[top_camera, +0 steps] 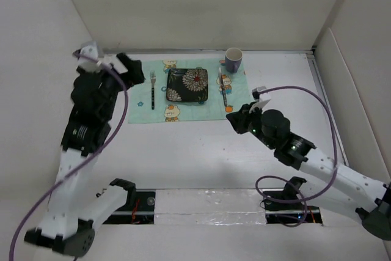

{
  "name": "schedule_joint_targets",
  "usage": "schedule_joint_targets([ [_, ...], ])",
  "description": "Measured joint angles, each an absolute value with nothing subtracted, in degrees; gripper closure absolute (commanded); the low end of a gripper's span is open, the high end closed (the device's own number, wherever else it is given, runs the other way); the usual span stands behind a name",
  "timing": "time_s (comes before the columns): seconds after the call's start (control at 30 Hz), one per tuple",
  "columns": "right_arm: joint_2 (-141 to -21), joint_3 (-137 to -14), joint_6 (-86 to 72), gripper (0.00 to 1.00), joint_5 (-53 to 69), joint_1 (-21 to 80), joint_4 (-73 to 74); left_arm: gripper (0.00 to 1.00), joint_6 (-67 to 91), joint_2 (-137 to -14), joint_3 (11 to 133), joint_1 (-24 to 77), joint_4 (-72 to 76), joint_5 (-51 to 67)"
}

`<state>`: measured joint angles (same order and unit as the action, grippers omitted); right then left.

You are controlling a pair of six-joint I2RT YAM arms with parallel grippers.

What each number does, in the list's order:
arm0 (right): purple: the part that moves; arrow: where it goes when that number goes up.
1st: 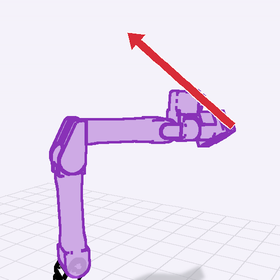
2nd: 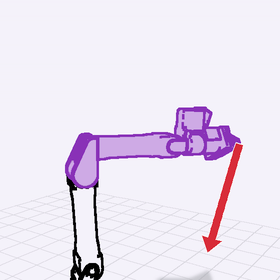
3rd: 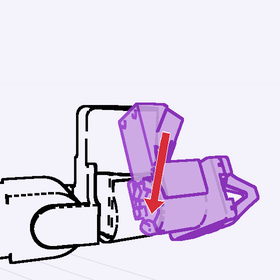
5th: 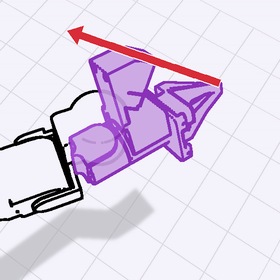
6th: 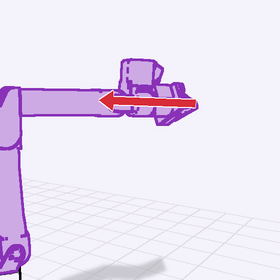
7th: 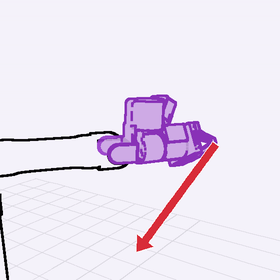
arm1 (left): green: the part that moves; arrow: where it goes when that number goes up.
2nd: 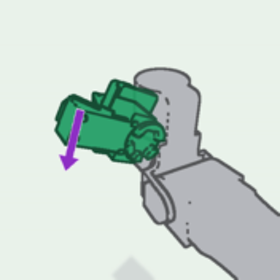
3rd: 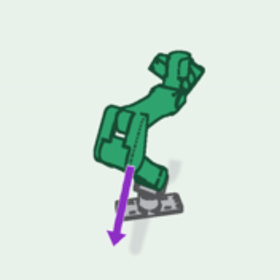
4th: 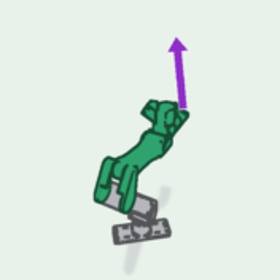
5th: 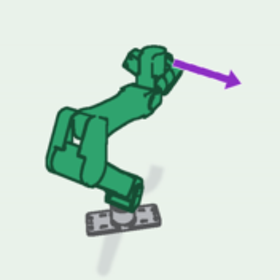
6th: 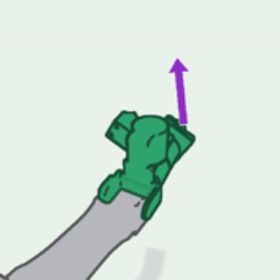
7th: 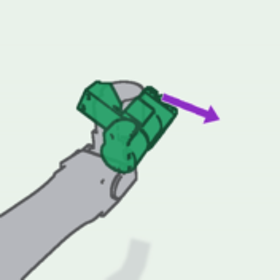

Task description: Set the dinner table for one person

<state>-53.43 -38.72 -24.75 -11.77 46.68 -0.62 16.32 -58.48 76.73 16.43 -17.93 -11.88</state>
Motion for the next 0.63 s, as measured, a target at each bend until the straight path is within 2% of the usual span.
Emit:
schedule_joint_targets([
  [0.07,-49.12,-40.16,-24.64,0.78,-13.17,47.33,0.91,0.01,17.37,-48.23,70.43,16.38,-15.53,-11.27],
  [0.1,-47.03,-41.15,-24.58,0.72,-13.63,47.7,1.43,0.01,18.09,-46.3,69.28,16.32,-14.85,-11.27],
  [0.13,-45.12,-42.13,-24.38,0.72,-14.17,48.03,1.76,0.01,18.24,-40.47,65.82,16.29,-14.92,-11.29],
  [0.27,-38.46,-48.31,-23.05,0.53,-18.48,48.56,5.23,0.01,20.12,-29.58,58.5,16.29,-15.55,-14.31],
  [0.37,-32.82,-52.14,-22.04,0.45,-23.77,48.58,6.79,0.01,21.08,-21.89,55.4,16.29,-17.45,-17.45],
  [0.53,-21.89,-51.57,-20.71,0.44,-31.24,48.58,4.8,0.01,21.54,-10.7,53.6,16.29,-17.65,-21.89],
  [0.63,-20.16,-50.0,-20.62,0.44,-33.87,48.56,4.34,0.01,21.56,-8.23,51.68,16.29,-17.39,-23.46],
])
